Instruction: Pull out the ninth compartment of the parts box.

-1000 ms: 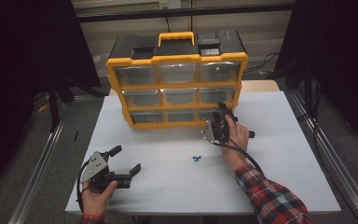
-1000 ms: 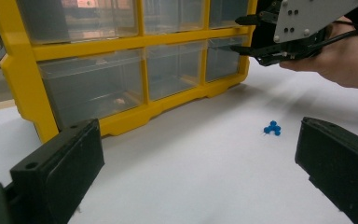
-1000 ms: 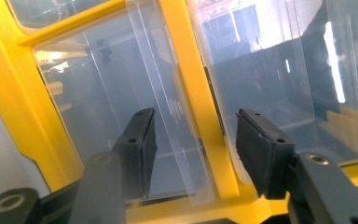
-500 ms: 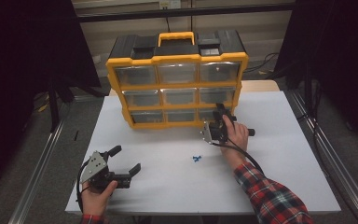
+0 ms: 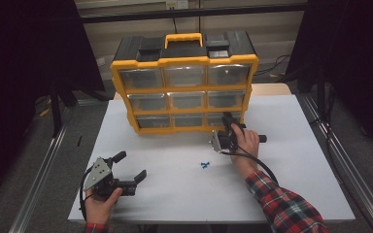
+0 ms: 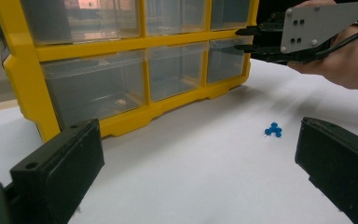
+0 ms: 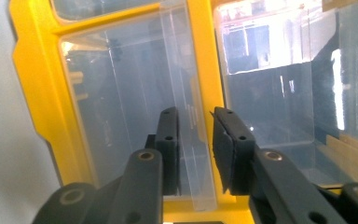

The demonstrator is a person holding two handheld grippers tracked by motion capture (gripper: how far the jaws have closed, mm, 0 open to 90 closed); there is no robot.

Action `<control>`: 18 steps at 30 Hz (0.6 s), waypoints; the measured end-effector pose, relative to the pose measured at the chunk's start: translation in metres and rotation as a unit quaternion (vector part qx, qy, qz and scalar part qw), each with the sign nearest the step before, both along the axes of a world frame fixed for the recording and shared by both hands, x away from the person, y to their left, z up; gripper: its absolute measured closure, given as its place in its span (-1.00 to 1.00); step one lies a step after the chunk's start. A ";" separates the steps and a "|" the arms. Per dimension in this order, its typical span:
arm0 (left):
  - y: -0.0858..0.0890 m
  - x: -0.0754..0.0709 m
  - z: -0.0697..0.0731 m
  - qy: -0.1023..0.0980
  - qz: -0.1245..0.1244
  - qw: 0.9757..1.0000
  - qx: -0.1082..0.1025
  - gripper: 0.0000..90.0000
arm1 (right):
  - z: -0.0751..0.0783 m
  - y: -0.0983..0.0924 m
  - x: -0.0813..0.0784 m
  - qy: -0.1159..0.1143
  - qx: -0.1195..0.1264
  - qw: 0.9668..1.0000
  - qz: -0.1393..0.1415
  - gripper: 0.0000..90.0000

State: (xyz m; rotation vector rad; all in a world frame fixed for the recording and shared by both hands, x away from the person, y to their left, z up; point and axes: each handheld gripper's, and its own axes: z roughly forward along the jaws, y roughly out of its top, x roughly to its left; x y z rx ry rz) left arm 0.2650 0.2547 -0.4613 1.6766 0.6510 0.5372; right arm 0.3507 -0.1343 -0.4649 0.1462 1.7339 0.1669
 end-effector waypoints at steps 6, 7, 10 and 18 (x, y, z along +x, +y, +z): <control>0.001 0.000 0.000 -0.001 -0.002 1.000 0.008 -0.98 | 0.000 0.000 -0.003 0.003 -0.004 1.000 0.002 0.69; -0.001 0.000 0.000 0.002 -0.001 1.000 -0.001 -0.98 | 0.001 0.000 -0.003 0.002 -0.010 1.000 0.007 0.69; -0.003 0.000 -0.001 0.005 0.002 1.000 -0.013 -0.98 | -0.001 -0.001 -0.008 0.005 -0.009 1.000 0.004 0.70; -0.002 0.000 -0.001 0.004 -0.005 1.000 -0.002 -0.98 | 0.000 -0.002 -0.014 -0.005 -0.028 0.999 0.019 0.71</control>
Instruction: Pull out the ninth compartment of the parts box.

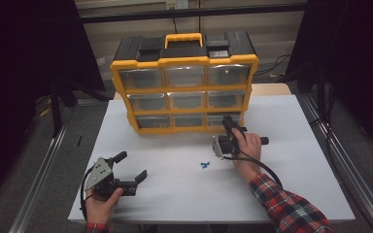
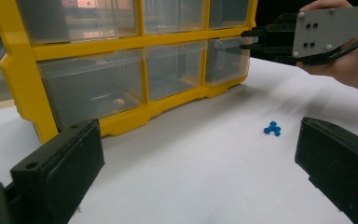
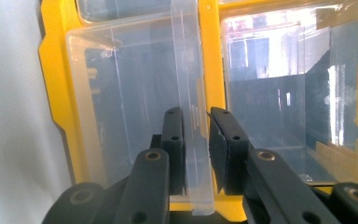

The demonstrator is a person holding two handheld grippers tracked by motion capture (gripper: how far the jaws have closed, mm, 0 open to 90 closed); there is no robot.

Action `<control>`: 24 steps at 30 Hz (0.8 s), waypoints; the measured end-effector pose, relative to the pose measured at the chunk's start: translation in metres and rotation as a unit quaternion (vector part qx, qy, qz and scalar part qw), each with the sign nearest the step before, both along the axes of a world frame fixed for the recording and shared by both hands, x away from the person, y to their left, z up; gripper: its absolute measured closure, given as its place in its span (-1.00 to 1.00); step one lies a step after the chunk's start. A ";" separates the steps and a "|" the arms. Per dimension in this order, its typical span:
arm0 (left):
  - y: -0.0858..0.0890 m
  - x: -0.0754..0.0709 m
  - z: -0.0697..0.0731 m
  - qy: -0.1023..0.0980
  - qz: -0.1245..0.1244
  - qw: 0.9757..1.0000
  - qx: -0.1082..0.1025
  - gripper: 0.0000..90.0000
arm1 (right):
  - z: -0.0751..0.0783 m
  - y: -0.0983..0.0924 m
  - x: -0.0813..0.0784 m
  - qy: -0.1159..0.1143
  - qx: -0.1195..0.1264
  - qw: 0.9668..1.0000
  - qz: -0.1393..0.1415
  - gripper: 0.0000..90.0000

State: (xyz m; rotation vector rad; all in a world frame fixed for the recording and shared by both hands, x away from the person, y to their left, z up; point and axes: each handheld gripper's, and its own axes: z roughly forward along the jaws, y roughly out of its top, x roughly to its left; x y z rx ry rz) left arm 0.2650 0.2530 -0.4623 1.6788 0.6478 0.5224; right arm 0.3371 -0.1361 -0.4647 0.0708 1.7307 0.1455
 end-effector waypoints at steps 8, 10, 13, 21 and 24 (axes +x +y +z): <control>-0.002 -0.001 0.000 0.002 0.009 1.000 -0.011 -0.98 | -0.003 0.001 -0.009 0.005 -0.001 1.000 -0.014 0.74; -0.001 -0.001 0.000 0.000 0.010 1.000 -0.008 -0.98 | -0.002 0.001 -0.008 0.001 -0.007 1.000 -0.005 0.74; -0.002 -0.001 0.000 0.002 0.009 1.000 -0.010 -0.98 | -0.001 0.002 -0.009 -0.001 -0.018 1.000 0.000 0.74; -0.002 -0.001 0.000 -0.001 0.009 1.000 -0.006 -0.98 | 0.000 0.003 -0.013 -0.008 -0.034 0.999 0.007 0.75; -0.002 -0.001 0.000 0.002 0.009 1.000 -0.011 -0.98 | -0.003 0.003 -0.017 0.001 -0.018 1.000 -0.007 0.75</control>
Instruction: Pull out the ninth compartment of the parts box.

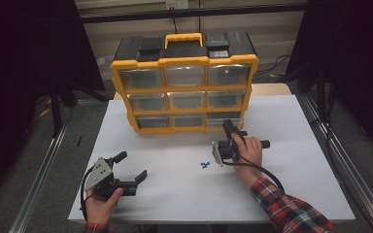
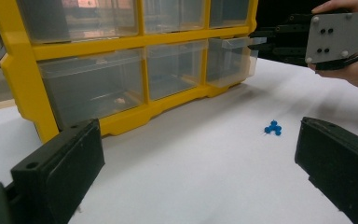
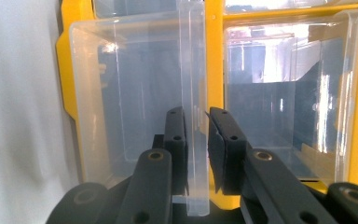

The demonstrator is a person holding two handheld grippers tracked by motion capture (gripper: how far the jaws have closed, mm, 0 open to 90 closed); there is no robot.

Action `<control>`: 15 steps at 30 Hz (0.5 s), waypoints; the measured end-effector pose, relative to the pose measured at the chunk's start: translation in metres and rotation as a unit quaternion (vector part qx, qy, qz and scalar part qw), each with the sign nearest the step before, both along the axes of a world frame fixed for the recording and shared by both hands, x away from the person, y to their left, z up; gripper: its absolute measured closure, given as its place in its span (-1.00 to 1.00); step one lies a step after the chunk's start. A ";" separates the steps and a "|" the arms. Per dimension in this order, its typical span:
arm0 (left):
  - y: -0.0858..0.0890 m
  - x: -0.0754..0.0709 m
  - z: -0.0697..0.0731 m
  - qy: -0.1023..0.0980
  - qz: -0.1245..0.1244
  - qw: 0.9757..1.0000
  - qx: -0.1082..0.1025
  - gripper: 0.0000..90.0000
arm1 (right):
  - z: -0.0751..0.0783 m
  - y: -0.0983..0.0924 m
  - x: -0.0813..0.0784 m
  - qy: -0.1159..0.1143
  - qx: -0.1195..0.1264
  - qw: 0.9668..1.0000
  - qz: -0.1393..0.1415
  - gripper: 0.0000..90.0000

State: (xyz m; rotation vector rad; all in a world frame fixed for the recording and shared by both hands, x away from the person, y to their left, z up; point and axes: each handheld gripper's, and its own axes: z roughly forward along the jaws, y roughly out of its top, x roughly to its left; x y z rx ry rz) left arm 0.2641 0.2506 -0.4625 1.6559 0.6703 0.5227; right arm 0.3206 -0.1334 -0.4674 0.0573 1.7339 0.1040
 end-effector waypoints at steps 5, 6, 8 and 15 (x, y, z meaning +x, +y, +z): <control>0.001 0.000 0.000 -0.003 0.000 1.000 0.005 -0.98 | 0.001 0.000 -0.002 -0.004 -0.008 1.000 0.010 0.75; 0.000 0.000 0.000 -0.001 -0.001 1.000 0.002 -0.98 | 0.001 0.000 -0.002 -0.007 -0.012 1.000 0.014 0.75; 0.001 0.000 0.000 -0.002 0.001 1.000 0.004 -0.98 | 0.001 0.000 -0.004 -0.007 -0.008 1.000 0.012 0.75; 0.001 0.000 0.000 -0.003 0.002 1.000 0.006 -0.97 | 0.000 0.000 -0.007 -0.006 -0.011 1.000 0.011 0.75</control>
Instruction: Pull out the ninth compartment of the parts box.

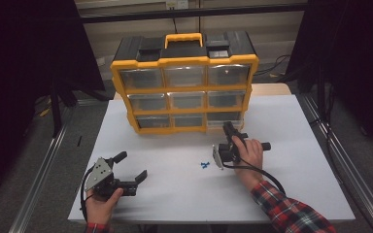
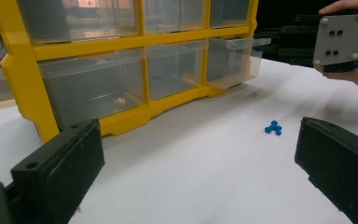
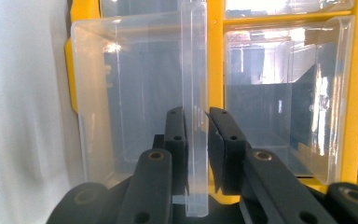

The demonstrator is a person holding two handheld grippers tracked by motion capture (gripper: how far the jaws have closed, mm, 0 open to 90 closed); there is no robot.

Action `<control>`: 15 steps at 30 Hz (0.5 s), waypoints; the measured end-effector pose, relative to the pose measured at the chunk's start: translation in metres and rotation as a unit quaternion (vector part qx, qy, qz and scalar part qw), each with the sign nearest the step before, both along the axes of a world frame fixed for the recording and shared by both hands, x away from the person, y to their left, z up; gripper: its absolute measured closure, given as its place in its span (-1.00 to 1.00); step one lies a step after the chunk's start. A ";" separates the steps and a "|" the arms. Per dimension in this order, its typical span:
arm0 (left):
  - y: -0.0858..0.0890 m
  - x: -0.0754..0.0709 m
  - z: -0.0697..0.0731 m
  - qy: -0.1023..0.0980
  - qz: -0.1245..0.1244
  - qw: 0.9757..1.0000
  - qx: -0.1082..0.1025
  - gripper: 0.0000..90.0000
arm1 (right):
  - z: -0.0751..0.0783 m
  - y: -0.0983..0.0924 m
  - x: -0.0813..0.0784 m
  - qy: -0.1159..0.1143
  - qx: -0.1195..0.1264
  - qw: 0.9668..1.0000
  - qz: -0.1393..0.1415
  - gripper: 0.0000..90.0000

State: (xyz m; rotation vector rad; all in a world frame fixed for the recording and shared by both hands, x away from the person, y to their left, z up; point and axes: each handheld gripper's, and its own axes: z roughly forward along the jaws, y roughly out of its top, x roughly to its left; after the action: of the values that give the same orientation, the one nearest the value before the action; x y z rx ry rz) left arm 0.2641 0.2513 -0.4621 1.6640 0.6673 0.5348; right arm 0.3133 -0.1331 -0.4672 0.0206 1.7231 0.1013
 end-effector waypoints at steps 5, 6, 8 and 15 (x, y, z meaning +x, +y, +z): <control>0.000 0.000 0.000 0.000 -0.001 1.000 -0.001 -0.97 | -0.001 0.000 -0.003 0.005 0.005 1.000 -0.001 0.76; 0.000 0.000 0.000 0.000 -0.002 1.000 0.000 -0.97 | -0.001 0.000 -0.004 0.006 0.006 1.000 -0.001 0.75; -0.001 0.000 0.000 0.003 -0.001 1.000 -0.003 -0.97 | 0.001 0.000 -0.004 0.001 -0.008 1.000 0.008 0.75; -0.001 0.000 0.000 0.003 -0.001 1.000 -0.003 -0.97 | -0.001 0.000 -0.009 0.005 0.006 1.000 -0.001 0.76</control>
State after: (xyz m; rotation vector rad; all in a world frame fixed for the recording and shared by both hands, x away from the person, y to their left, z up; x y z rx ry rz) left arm 0.2636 0.2501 -0.4623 1.6611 0.6712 0.5273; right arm 0.3047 -0.1329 -0.4686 0.0306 1.7332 0.1104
